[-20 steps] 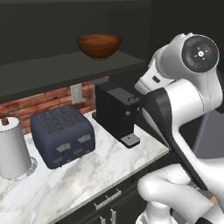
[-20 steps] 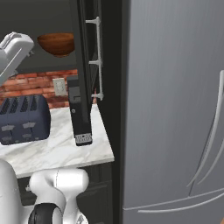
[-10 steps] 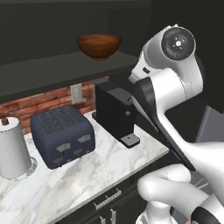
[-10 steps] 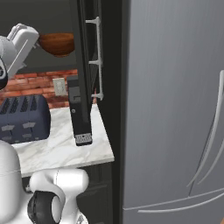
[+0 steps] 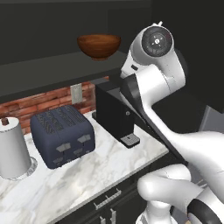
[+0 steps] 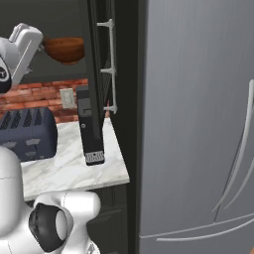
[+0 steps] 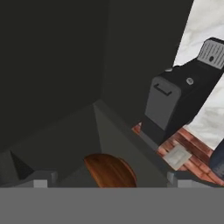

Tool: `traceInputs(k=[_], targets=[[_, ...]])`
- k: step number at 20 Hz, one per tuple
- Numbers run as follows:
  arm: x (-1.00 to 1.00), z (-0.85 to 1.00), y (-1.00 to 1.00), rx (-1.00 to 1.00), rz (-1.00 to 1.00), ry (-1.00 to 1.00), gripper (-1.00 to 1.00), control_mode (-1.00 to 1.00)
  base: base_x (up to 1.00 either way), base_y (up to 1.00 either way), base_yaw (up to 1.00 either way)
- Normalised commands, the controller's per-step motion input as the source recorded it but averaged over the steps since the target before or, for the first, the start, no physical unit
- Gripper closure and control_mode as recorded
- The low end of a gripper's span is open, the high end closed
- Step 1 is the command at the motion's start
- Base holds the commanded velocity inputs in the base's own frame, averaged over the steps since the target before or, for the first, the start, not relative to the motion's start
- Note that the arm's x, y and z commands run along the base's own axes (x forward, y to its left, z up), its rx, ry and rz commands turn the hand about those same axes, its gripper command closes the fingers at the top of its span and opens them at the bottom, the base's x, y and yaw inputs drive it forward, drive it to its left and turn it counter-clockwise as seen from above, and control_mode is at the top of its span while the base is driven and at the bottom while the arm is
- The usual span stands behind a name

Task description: Move the bowls from the cabinet to the plates on the dining table.

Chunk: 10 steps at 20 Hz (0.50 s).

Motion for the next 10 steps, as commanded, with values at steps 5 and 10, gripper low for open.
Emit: traceInputs(k=[5, 10], targets=[[0.29, 0.00, 0.10, -0.01, 0.00, 0.00, -1.00, -1.00, 0.00, 0.00, 0.00], [0.28, 0.00, 0.02, 0.00, 0.00, 0.00, -1.00, -1.00, 0.00, 0.00, 0.00]])
